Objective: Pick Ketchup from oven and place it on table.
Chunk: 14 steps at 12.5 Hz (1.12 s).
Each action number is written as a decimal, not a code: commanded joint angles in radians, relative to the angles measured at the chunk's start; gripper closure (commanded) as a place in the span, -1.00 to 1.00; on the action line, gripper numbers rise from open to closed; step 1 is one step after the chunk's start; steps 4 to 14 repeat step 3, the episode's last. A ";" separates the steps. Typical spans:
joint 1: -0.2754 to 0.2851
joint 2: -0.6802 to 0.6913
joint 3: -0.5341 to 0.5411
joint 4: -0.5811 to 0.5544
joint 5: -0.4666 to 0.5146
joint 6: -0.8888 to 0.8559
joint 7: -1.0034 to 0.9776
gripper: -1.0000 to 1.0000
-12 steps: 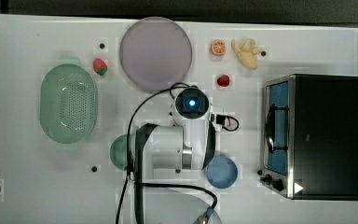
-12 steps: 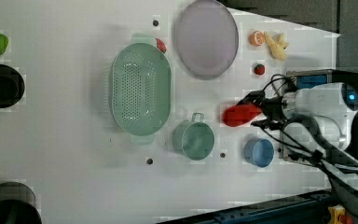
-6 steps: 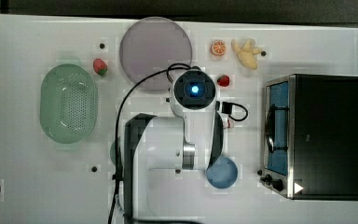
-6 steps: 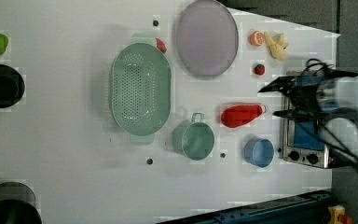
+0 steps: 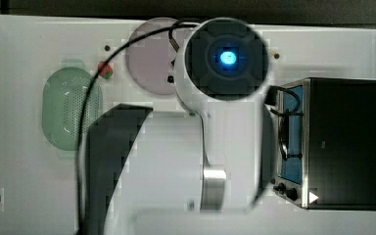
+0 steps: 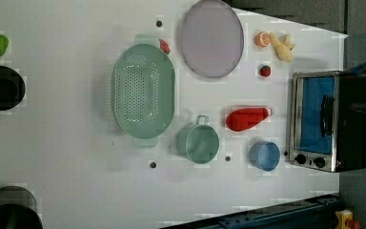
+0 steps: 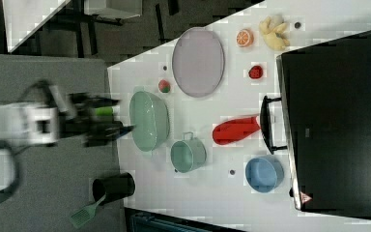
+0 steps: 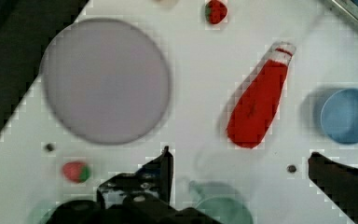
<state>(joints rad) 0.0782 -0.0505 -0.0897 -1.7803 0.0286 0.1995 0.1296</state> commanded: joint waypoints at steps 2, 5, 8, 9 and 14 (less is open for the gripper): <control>-0.005 -0.006 -0.005 0.100 -0.022 -0.200 0.032 -1.00; -0.004 -0.011 -0.006 0.121 -0.022 -0.205 0.032 -1.00; -0.004 -0.011 -0.006 0.121 -0.022 -0.205 0.032 -1.00; -0.004 -0.011 -0.006 0.121 -0.022 -0.205 0.032 -1.00; -0.004 -0.011 -0.006 0.121 -0.022 -0.205 0.032 -1.00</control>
